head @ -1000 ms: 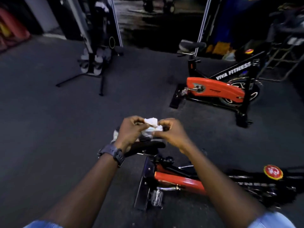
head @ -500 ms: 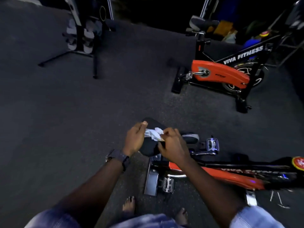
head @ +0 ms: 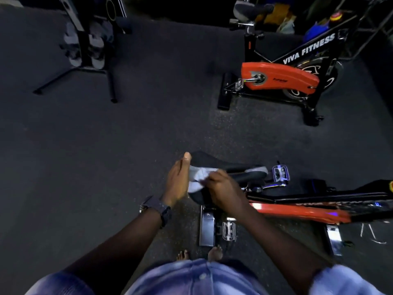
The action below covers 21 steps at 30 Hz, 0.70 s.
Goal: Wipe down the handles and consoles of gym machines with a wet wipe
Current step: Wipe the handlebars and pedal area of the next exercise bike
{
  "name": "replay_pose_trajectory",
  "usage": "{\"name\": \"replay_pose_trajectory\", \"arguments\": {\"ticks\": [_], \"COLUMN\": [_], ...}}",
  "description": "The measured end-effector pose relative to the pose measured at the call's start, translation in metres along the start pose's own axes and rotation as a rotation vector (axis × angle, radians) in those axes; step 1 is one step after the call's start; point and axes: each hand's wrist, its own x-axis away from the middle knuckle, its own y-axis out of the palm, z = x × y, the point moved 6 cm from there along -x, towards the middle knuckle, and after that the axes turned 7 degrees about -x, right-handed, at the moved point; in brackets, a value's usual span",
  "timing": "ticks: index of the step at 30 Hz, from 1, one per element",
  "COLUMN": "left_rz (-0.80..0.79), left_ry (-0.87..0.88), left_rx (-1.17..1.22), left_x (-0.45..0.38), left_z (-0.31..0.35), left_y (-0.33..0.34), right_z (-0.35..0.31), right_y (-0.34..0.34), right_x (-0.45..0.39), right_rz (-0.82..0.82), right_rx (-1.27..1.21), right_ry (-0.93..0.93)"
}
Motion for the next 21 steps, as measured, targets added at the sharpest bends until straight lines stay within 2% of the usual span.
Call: {"name": "replay_pose_trajectory", "arguments": {"ticks": [3, 5, 7, 9, 11, 14, 16, 17, 19, 21], "left_rz": [-0.043, -0.002, 0.068, 0.076, 0.017, -0.026, -0.045, -0.065, -0.120, -0.168], "left_ry": [-0.056, -0.062, -0.071, -0.069, -0.046, 0.020, 0.054, 0.055, 0.053, 0.076], "left_rx": [0.041, -0.029, -0.053, -0.043, -0.099, -0.168, -0.150, -0.120, -0.102, -0.117], "left_x": [-0.002, -0.004, -0.004, -0.004, -0.006, -0.009, -0.019, -0.023, -0.030, -0.032], "left_z": [-0.005, 0.001, 0.004, 0.006, 0.007, 0.007, 0.009, 0.009, 0.008, 0.007], "left_y": [-0.003, -0.005, -0.007, -0.008, -0.008, -0.013, -0.020, -0.024, -0.028, -0.030], "right_z": [0.042, 0.035, 0.005, -0.008, 0.001, 0.019, 0.009, -0.008, -0.036, -0.034], "right_y": [-0.024, -0.014, 0.007, 0.013, -0.003, -0.017, 0.004, 0.020, 0.046, 0.037], "right_x": [-0.006, -0.034, -0.039, -0.016, 0.008, -0.002, -0.028, -0.038, -0.035, -0.015], "right_rz": [0.068, 0.008, -0.109, -0.129, -0.065, 0.089, 0.111, 0.066, -0.090, -0.098], "right_rx": [0.074, 0.014, -0.086, -0.105, -0.105, -0.060, -0.076, -0.106, -0.134, -0.100], "right_ry": [0.182, 0.267, 0.220, 0.082, 0.016, 0.176, 0.247, 0.208, 0.003, -0.099]}}
